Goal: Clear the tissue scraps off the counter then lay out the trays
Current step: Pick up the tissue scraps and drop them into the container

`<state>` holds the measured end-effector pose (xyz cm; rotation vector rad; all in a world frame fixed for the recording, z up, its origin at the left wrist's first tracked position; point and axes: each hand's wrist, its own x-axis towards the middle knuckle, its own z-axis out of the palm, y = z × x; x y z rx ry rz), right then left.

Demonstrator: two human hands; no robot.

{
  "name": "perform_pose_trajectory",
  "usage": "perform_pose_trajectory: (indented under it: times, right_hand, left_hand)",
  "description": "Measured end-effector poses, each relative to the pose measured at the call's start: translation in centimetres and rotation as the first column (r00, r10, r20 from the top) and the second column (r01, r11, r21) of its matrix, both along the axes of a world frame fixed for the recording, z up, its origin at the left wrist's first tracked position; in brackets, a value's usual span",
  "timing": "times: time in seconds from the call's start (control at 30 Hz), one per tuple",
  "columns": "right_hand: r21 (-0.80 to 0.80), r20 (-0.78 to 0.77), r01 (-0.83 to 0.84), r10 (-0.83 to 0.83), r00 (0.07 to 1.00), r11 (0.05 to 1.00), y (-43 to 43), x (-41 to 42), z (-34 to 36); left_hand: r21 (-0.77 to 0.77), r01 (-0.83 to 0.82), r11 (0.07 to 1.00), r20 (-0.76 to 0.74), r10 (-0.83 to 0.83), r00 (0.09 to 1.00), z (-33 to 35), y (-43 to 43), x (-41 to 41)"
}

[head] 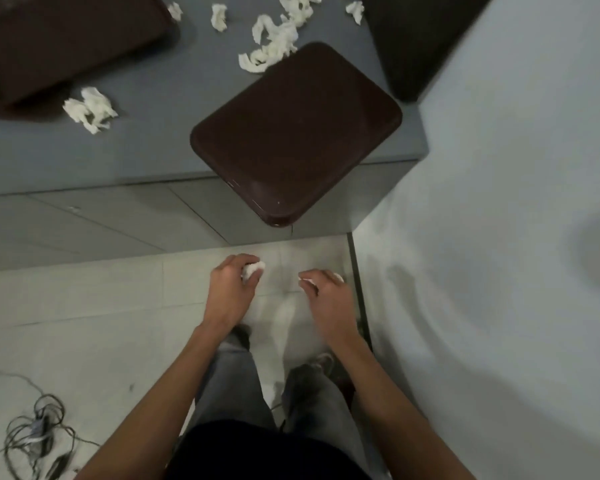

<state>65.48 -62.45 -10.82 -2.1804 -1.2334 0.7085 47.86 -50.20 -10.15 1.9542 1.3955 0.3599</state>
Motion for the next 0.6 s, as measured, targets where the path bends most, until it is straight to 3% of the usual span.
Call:
perform_pose_trajectory:
  times: [0.37,0.6]
  right_hand:
    - [-0.144,-0.097,0.235,-0.250,0.963,0.961,-9.5,7.2,-14.3]
    - [-0.203,-0.090,0.254,-0.277,0.957,0.946,-11.2,8.0,-25.7]
  left_hand:
    - [-0.218,0.089,0.972,-0.052,-0.103,0.993,-10.8,-9.1,8.7]
    - [-0.246,0.158,0.956,-0.141,-0.197,0.970,-21.8,-10.1,12.0]
